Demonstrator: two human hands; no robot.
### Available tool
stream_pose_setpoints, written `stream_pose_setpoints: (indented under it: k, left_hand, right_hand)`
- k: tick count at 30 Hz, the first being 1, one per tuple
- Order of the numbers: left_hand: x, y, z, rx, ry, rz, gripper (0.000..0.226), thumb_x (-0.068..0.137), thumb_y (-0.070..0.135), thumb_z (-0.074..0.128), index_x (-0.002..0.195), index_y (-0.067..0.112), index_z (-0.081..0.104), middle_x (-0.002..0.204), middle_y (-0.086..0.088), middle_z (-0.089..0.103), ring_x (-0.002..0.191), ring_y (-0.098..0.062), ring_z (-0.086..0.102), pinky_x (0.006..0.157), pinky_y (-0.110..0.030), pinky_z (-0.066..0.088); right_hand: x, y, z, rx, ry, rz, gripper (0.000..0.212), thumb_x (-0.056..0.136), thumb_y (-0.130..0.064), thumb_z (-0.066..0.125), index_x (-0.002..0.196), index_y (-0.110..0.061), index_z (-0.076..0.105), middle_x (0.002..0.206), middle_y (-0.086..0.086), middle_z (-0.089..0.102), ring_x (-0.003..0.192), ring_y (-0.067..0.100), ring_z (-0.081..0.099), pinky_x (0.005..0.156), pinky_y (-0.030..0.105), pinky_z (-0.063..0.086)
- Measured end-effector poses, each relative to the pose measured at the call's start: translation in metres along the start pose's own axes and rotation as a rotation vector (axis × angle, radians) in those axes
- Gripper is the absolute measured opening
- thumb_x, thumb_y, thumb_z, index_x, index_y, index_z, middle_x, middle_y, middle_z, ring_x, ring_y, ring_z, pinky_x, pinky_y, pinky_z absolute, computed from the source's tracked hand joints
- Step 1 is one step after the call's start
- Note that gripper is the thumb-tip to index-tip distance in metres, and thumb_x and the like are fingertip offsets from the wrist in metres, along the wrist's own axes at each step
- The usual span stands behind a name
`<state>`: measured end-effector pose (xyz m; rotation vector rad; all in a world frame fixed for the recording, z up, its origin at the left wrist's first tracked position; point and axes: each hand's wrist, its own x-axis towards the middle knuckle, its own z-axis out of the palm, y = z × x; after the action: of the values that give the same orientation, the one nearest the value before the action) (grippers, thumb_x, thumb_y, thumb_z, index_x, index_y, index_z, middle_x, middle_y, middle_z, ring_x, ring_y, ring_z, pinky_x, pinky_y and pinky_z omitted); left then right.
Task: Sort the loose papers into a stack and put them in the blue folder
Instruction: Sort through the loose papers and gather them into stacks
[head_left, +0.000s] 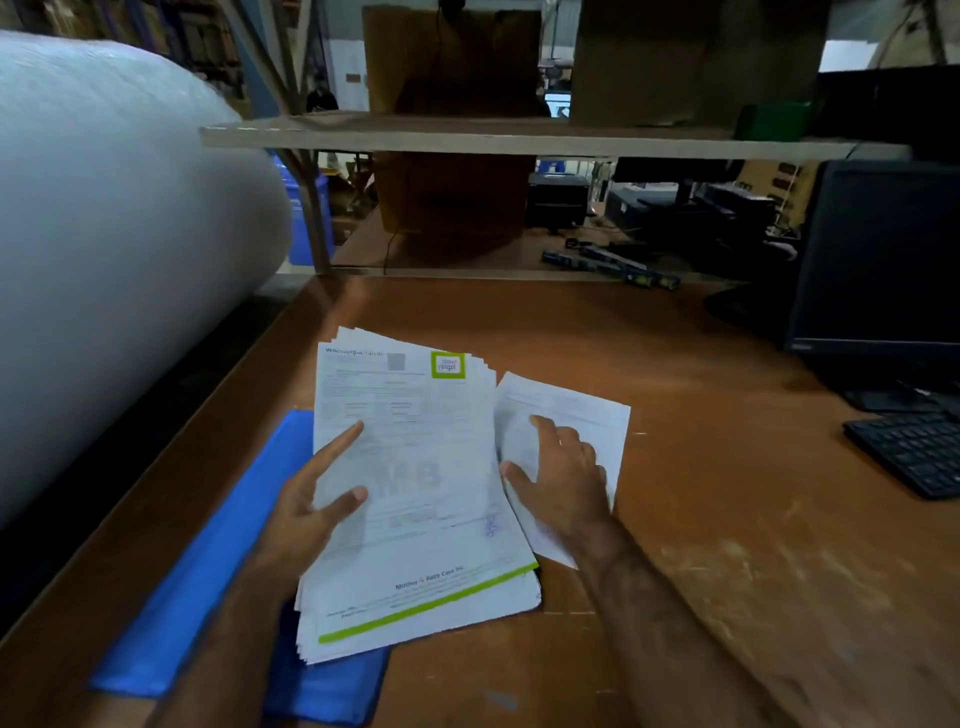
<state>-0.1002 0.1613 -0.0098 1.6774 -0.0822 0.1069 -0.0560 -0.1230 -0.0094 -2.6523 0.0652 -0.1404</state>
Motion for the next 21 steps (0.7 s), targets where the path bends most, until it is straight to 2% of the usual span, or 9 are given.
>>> stream_pose_setpoints:
  k: [2, 4, 7, 9, 11, 13, 16, 18, 21]
  left_hand:
    - [0.001, -0.005, 0.001, 0.036, 0.007, 0.015, 0.066, 0.092, 0.000, 0.067, 0.139, 0.045, 0.055, 0.120, 0.047, 0.058, 0.119, 0.003, 0.061, 0.082, -0.019, 0.059]
    - [0.002, -0.005, 0.002, 0.053, 0.017, 0.034, 0.068, 0.091, -0.002, 0.068, 0.139, 0.044, 0.055, 0.123, 0.049, 0.055, 0.115, 0.020, 0.055, 0.083, -0.009, 0.053]
    - [0.004, -0.008, 0.001, 0.049, 0.021, 0.046, 0.069, 0.091, -0.005, 0.067, 0.140, 0.041, 0.054, 0.137, 0.034, 0.049, 0.115, 0.024, 0.052, 0.082, -0.005, 0.051]
    - [0.004, -0.008, 0.001, 0.043, 0.023, 0.050, 0.068, 0.090, -0.007, 0.066, 0.141, 0.037, 0.053, 0.139, 0.030, 0.047, 0.114, 0.027, 0.050, 0.078, 0.000, 0.048]
    - [0.004, -0.007, 0.003, 0.041, 0.017, 0.045, 0.068, 0.091, -0.007, 0.066, 0.141, 0.036, 0.053, 0.138, 0.031, 0.046, 0.110, 0.030, 0.049, 0.075, 0.002, 0.047]
    - [0.003, -0.006, 0.004, 0.039, 0.010, 0.046, 0.067, 0.091, -0.007, 0.065, 0.141, 0.036, 0.052, 0.137, 0.031, 0.046, 0.110, 0.029, 0.050, 0.074, 0.002, 0.047]
    - [0.001, -0.004, 0.004, 0.039, 0.020, 0.034, 0.067, 0.092, -0.003, 0.065, 0.140, 0.042, 0.052, 0.137, 0.027, 0.049, 0.116, 0.010, 0.055, 0.075, -0.009, 0.053]
    - [-0.001, -0.004, 0.005, 0.044, 0.034, 0.027, 0.067, 0.093, -0.003, 0.064, 0.140, 0.043, 0.052, 0.139, 0.022, 0.049, 0.113, 0.008, 0.054, 0.072, -0.009, 0.053]
    - [0.000, -0.005, 0.005, 0.044, 0.036, 0.023, 0.068, 0.093, -0.005, 0.063, 0.143, 0.039, 0.051, 0.146, 0.013, 0.046, 0.109, 0.007, 0.054, 0.065, -0.004, 0.052]
  right_hand:
    - [-0.004, 0.013, -0.006, -0.225, -0.077, 0.114, 0.085, 0.087, -0.080, 0.044, 0.156, -0.033, 0.025, 0.164, 0.006, 0.026, 0.147, 0.035, 0.028, 0.115, 0.053, 0.028]
    - [-0.007, 0.029, -0.010, -0.244, -0.173, 0.106, 0.090, 0.085, -0.086, 0.036, 0.158, -0.034, 0.021, 0.169, 0.005, 0.015, 0.153, 0.035, 0.016, 0.119, 0.055, 0.017]
    - [-0.002, 0.068, -0.025, -0.202, -0.327, -0.012, 0.089, 0.085, -0.080, 0.041, 0.160, -0.038, 0.018, 0.171, -0.002, 0.005, 0.157, 0.026, 0.002, 0.124, 0.058, 0.003]
    - [0.005, 0.099, -0.044, -0.131, -0.449, -0.053, 0.081, 0.084, -0.066, 0.053, 0.157, -0.042, 0.025, 0.171, -0.007, 0.008, 0.157, 0.021, -0.002, 0.123, 0.061, 0.003]
    - [0.005, 0.118, -0.062, 0.002, -0.524, -0.015, 0.070, 0.080, -0.051, 0.065, 0.144, -0.050, 0.038, 0.166, -0.012, 0.024, 0.156, 0.020, 0.015, 0.122, 0.058, 0.019]
    - [0.001, 0.119, -0.068, 0.104, -0.494, 0.050, 0.077, 0.071, -0.062, 0.073, 0.139, -0.048, 0.042, 0.159, -0.011, 0.039, 0.143, 0.017, 0.039, 0.115, 0.050, 0.038]
    - [-0.001, 0.102, -0.053, 0.054, -0.349, 0.114, 0.122, 0.054, -0.098, 0.057, 0.156, -0.038, 0.024, 0.167, -0.010, 0.022, 0.154, 0.022, 0.021, 0.123, 0.054, 0.021]
    - [0.000, 0.097, -0.045, -0.010, -0.292, 0.137, 0.114, 0.062, -0.091, 0.059, 0.157, -0.041, 0.020, 0.170, -0.008, 0.010, 0.157, 0.026, 0.010, 0.124, 0.058, 0.015]
    - [0.004, 0.103, -0.055, 0.002, -0.195, 0.215, 0.108, 0.065, -0.077, 0.073, 0.155, -0.040, 0.026, 0.168, 0.002, 0.019, 0.151, 0.034, 0.025, 0.118, 0.055, 0.034]
